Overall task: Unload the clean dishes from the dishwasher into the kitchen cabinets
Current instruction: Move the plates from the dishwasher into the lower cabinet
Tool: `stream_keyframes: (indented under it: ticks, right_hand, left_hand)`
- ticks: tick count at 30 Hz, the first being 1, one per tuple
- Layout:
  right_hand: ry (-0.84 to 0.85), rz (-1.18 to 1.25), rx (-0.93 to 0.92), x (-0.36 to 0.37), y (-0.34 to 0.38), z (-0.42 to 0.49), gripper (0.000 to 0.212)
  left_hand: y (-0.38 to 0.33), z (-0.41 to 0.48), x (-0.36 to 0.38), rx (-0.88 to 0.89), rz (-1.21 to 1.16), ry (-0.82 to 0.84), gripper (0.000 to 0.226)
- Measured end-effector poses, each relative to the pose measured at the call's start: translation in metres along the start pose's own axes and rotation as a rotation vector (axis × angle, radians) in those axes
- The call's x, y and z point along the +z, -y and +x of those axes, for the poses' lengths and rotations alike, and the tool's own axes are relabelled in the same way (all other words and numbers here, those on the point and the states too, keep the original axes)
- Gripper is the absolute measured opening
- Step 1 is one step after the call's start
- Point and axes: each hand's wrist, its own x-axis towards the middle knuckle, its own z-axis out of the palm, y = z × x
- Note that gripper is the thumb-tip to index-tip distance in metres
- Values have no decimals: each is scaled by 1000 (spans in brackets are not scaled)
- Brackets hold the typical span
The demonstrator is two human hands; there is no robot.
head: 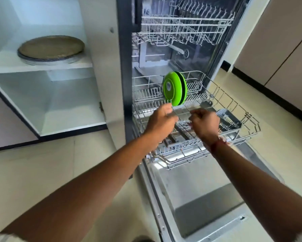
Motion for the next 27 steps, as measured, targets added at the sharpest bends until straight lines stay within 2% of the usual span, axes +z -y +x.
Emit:
stream_keyframes:
  ticks: [5,9,13,16,18,23,27]
  right_hand:
    - [49,-181,-17,12,-33,80,24]
    - [100,-245,-47,26,-54,127,23]
    - [100,-100,30,41,-65,155,18]
    - [166,58,98,58,-73,186,15]
    - [129,99,129,64,-68,195,16]
    - [55,-33,146,76,-69,214,37]
    - [155,-107,66,85,-72,220,35]
  left_hand:
    - [-1,79,41,11,7,-152,45]
    - [16,137,68,-90,15,-202,51]
    - [35,173,83,-154,15,-225,53]
    - [36,208,92,-177,60,-376,43]
    - [31,223,87,-153,132,-450,39]
    - [29,266,93,-92,392,-427,37]
    - [39,284,94,-78,467,-416,39]
